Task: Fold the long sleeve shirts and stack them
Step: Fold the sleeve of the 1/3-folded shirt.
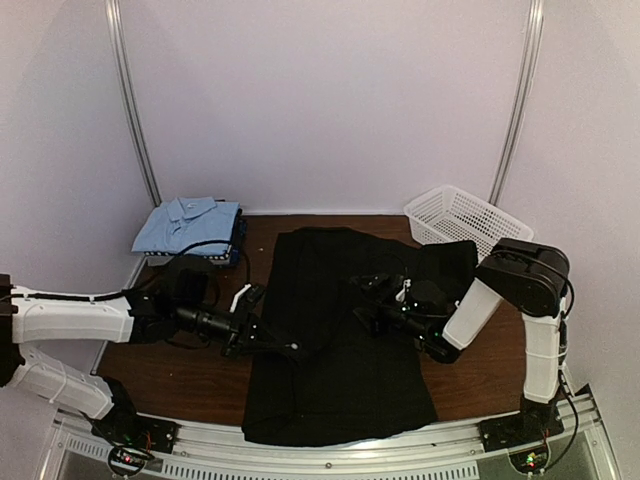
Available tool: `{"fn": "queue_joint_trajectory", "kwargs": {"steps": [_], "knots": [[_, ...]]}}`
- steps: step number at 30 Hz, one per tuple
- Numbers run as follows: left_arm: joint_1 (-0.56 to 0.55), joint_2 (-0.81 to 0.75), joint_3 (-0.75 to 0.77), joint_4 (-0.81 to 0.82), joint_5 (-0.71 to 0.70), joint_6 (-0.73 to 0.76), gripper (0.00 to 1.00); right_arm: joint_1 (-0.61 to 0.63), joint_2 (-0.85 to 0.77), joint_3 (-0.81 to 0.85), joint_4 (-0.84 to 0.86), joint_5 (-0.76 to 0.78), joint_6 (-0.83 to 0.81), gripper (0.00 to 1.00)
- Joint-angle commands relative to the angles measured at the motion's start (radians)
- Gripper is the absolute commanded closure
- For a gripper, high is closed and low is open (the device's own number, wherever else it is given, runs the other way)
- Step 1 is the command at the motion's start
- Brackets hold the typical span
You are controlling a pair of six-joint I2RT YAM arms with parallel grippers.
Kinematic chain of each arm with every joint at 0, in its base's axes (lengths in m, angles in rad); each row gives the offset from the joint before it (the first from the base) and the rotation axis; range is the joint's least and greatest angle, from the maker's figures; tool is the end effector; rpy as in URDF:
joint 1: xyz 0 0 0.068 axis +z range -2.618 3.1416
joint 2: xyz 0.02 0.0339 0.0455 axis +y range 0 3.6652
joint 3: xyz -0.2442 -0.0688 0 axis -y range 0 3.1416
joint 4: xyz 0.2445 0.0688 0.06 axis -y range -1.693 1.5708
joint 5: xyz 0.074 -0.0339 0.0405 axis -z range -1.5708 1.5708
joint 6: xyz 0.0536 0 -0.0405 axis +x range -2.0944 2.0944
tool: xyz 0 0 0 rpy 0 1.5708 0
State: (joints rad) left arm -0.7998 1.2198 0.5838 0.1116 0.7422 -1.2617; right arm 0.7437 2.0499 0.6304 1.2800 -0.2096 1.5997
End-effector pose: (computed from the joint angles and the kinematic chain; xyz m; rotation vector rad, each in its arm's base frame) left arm 0.1598 -0.2165 0.1890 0.0259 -2.5505 1.7292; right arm 0.2529 0.2478 0.0800 0.7035 2.0091 1.7848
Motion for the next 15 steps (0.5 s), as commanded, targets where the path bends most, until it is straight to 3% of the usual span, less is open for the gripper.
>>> {"fn": "queue_joint_trajectory", "kwargs": {"steps": [1,6,10,12,15], "knots": [[-0.005,0.03,-0.043,-0.012,0.004,0.05,1.0,-0.006,-0.033,-0.046,0.079,0.027,0.003,0.0],[-0.027,0.078,-0.051,-0.021,0.016,0.08,1.0,-0.009,-0.043,-0.066,0.086,0.021,-0.013,0.0],[-0.061,0.109,-0.056,-0.06,-0.011,0.108,1.0,-0.009,-0.112,-0.063,-0.062,0.014,-0.099,0.0],[-0.081,0.109,-0.052,-0.08,-0.019,0.124,0.92,-0.01,-0.16,-0.055,-0.169,0.01,-0.166,0.0],[-0.098,0.089,-0.007,-0.19,-0.064,0.192,0.63,-0.011,-0.236,-0.041,-0.359,0.024,-0.287,0.0]]}}
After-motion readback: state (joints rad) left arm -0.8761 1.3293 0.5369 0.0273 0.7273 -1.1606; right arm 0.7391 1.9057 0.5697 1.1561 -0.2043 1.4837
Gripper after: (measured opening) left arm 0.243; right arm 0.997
